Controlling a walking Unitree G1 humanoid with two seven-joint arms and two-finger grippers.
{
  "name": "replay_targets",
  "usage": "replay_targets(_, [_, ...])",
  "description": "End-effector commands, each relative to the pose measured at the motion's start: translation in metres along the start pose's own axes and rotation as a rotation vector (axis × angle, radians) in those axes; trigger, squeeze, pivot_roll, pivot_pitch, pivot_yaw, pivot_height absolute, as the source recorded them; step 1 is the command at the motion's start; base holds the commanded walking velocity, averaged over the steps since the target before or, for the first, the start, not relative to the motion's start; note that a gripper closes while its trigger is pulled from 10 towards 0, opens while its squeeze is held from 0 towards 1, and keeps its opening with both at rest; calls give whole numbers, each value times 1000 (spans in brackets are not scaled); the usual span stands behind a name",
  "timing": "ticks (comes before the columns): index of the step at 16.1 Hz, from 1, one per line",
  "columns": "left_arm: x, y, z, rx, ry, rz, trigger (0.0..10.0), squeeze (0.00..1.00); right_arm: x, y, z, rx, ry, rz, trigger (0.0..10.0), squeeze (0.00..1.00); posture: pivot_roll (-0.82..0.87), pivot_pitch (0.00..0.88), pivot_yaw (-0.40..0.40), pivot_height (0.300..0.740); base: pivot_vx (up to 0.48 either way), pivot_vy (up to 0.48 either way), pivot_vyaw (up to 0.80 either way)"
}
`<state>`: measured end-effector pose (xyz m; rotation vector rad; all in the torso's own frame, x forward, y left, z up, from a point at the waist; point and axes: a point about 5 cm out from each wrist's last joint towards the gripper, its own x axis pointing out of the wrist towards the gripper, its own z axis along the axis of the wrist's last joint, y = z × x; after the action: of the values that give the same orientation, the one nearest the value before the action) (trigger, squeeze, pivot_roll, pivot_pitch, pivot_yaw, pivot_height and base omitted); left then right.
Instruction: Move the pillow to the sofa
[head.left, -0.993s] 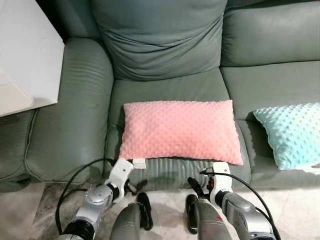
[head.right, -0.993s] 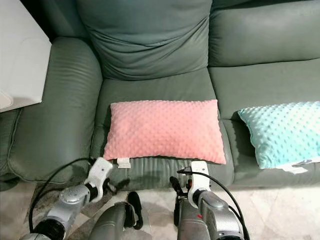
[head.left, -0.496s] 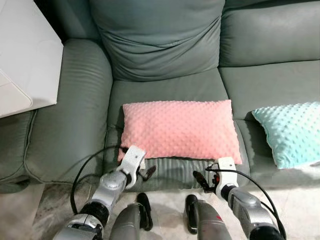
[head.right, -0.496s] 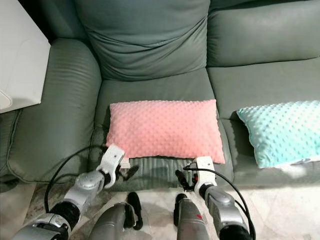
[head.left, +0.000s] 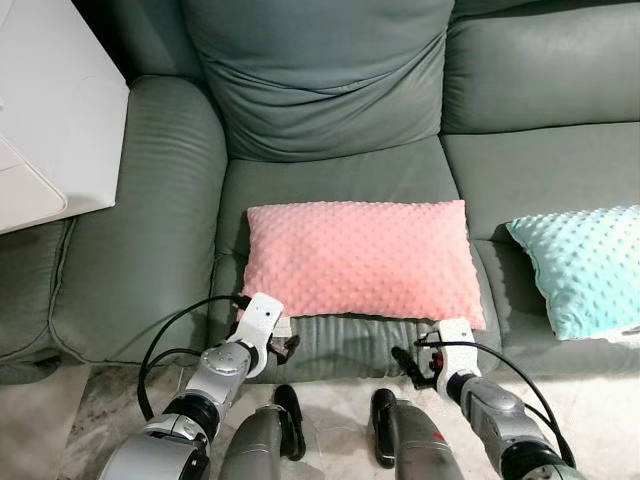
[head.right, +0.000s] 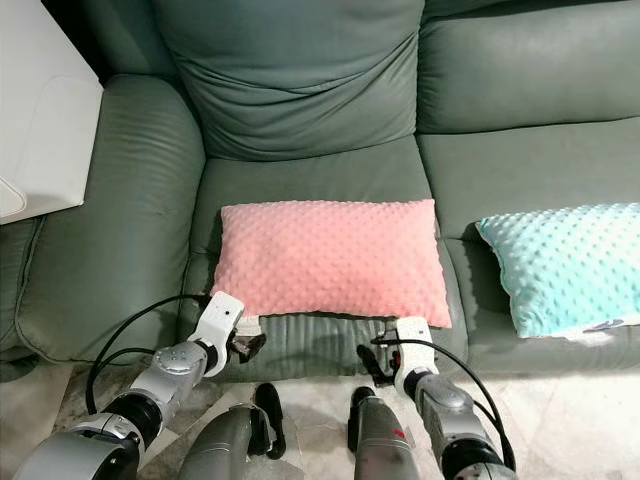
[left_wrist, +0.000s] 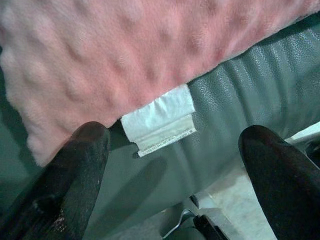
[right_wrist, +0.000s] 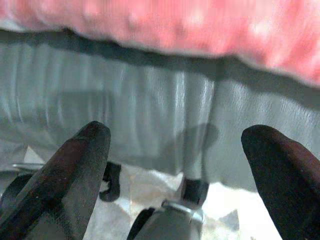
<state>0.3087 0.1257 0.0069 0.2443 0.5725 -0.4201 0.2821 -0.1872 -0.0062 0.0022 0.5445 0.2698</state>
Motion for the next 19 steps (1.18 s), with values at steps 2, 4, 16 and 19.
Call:
replay_targets(2, [-4,0,-20,-8,70,6,10000,0,-3,3,-16,17,49,7,10000,0,11,399,126,740,0,0,0])
replay_targets(4, [-4,0,-20,-8,70,6,10000,0,-3,3,-16,17,49,7,10000,0,11,399,126,740,0,0,0])
replay_targets(16, [-8,35,-1,-54,29,199,10000,0,2,-7,10,-71,-34,-54,10000,0,40,435,153,740,0,0,0])
replay_targets(19, [-9,46,6,-72,17,255,10000,0,2,-9,12,-112,-32,-72,10000,0,41,435,152,740,0,0,0])
